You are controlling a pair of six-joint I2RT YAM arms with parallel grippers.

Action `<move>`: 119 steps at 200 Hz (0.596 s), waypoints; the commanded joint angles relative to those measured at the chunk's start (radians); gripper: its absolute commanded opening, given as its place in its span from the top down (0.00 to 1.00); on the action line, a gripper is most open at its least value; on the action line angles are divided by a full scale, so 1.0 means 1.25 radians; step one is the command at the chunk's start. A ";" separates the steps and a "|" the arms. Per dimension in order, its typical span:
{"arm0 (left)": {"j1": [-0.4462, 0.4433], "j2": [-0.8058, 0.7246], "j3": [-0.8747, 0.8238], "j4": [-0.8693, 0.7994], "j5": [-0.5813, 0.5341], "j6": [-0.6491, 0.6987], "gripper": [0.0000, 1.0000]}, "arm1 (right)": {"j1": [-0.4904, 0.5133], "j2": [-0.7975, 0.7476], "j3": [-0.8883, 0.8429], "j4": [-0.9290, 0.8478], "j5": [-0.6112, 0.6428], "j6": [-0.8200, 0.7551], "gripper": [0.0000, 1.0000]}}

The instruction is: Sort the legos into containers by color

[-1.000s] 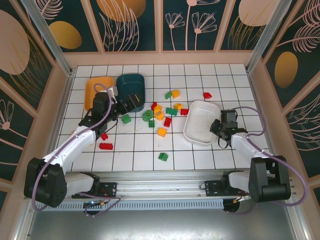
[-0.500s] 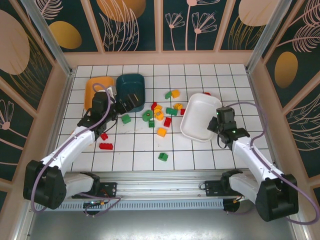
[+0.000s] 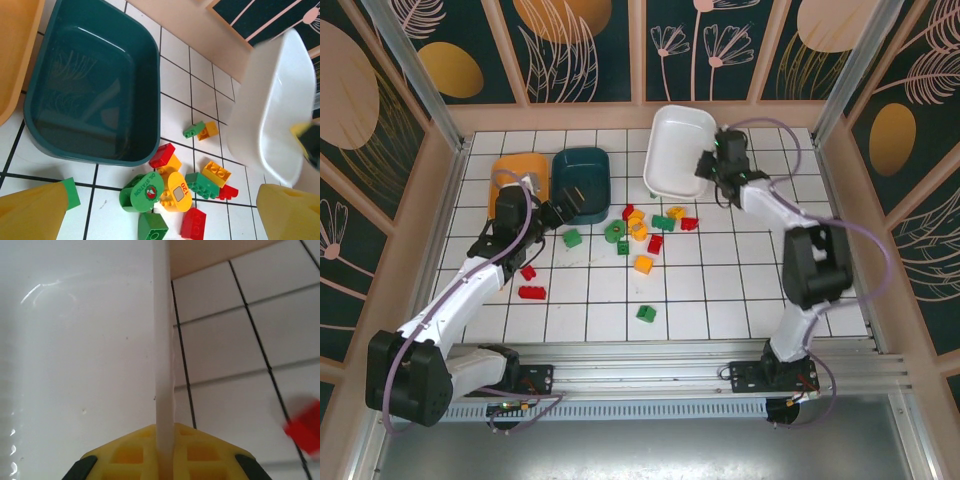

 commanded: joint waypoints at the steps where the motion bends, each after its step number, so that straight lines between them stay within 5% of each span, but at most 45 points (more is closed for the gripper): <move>1: 0.011 0.000 -0.012 -0.025 0.006 0.013 0.03 | 0.010 0.138 0.180 -0.013 -0.024 -0.031 1.00; 69: 0.022 0.023 0.014 -0.041 0.032 0.015 0.04 | 0.035 0.491 0.641 -0.218 -0.023 -0.083 1.00; 119: 0.021 0.035 0.030 -0.041 0.037 0.009 0.05 | 0.078 0.450 0.558 -0.276 0.016 -0.107 1.00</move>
